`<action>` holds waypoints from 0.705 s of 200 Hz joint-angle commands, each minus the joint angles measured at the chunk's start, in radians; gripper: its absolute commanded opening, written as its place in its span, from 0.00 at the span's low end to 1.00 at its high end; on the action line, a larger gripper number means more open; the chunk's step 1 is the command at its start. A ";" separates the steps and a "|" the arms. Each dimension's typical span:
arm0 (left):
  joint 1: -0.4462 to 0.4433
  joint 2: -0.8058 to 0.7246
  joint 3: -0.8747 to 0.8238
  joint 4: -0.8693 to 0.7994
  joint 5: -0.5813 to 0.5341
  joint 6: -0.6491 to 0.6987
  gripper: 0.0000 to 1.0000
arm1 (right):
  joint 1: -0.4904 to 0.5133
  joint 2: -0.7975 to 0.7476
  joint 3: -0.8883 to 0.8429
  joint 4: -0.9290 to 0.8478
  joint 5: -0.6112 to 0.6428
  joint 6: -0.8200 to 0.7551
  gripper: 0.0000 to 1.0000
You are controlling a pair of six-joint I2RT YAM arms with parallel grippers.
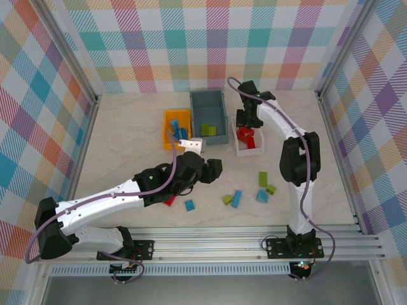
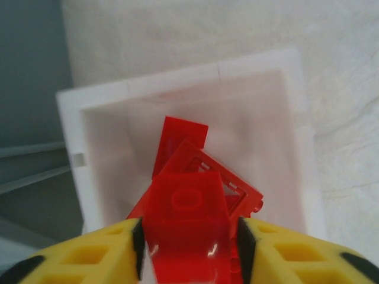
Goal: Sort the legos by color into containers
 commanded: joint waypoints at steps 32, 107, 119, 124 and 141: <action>0.038 -0.035 0.025 -0.169 -0.032 -0.038 0.63 | 0.012 -0.173 0.010 -0.041 0.006 0.001 0.57; 0.335 -0.180 -0.166 -0.632 0.078 -0.340 0.77 | 0.407 -0.823 -0.722 0.356 -0.198 -0.025 0.62; 0.358 -0.196 -0.219 -0.650 0.082 -0.407 0.84 | 0.513 -0.873 -0.833 0.426 -0.250 -0.003 0.64; 0.372 -0.200 -0.242 -0.644 0.095 -0.423 0.86 | 0.556 -0.888 -0.874 0.454 -0.266 0.006 0.66; 0.452 -0.202 -0.318 -0.571 0.170 -0.468 0.89 | 0.667 -0.895 -0.960 0.516 -0.307 0.035 0.70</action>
